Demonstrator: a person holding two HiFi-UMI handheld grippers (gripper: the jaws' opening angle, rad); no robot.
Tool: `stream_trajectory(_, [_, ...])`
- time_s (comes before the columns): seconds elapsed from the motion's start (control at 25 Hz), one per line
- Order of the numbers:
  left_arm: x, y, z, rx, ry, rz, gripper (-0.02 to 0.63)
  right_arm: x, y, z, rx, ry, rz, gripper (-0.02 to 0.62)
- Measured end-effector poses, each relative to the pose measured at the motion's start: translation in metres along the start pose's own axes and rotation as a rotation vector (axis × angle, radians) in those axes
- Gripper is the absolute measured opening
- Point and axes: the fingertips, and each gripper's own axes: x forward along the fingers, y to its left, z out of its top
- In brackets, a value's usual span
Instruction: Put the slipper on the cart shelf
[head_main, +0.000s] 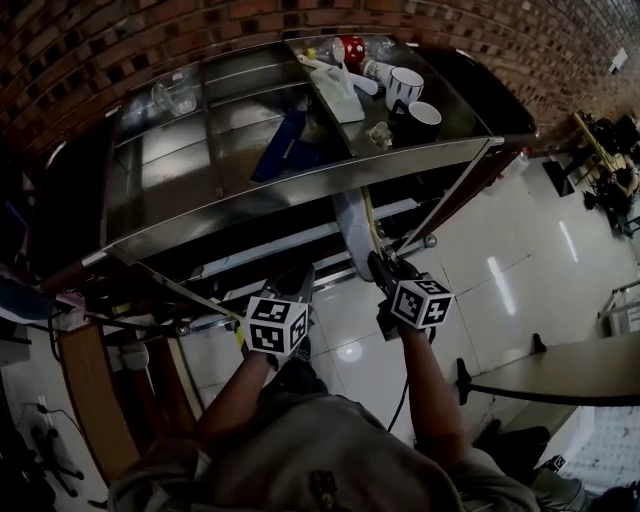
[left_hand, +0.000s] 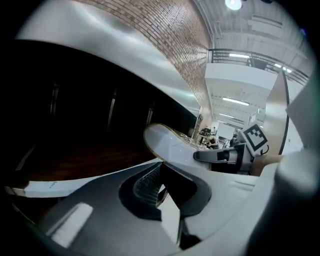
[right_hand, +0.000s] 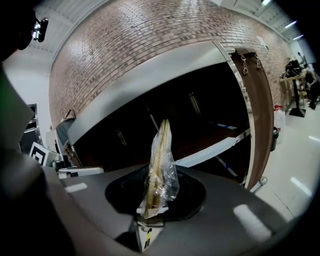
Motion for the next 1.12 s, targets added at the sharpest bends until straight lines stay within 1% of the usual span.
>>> stream_trajectory(0.24, [0.033,0.024,0.008,-0.024,0.037,-0.043,0.008,0.058,-0.026,0.018,0.011,0.015,-0.075,0.06])
stream_trajectory(0.4, [0.049,0.029,0.008,-0.013,0.059,-0.082,0.008,0.09,-0.038,0.03,-0.006,0.023,-0.108,0.06])
stream_trajectory(0.56, [0.061,0.026,0.008,-0.019,0.078,-0.113,0.008,0.108,-0.05,0.034,-0.008,0.035,-0.12,0.06])
stream_trajectory(0.68, [0.07,0.027,0.014,-0.025,0.079,-0.113,0.008,0.116,-0.057,0.04,-0.019,0.033,-0.126,0.064])
stream_trajectory(0.92, [0.09,0.02,0.024,-0.011,0.076,-0.088,0.008,0.128,-0.079,0.048,-0.093,0.048,-0.149,0.077])
stream_trajectory(1.0, [0.094,0.015,0.025,-0.013,0.076,-0.078,0.008,0.131,-0.085,0.048,-0.11,0.059,-0.152,0.096])
stream_trajectory(1.12, [0.101,0.01,0.027,-0.016,0.076,-0.057,0.008,0.136,-0.088,0.049,-0.124,0.08,-0.132,0.205])
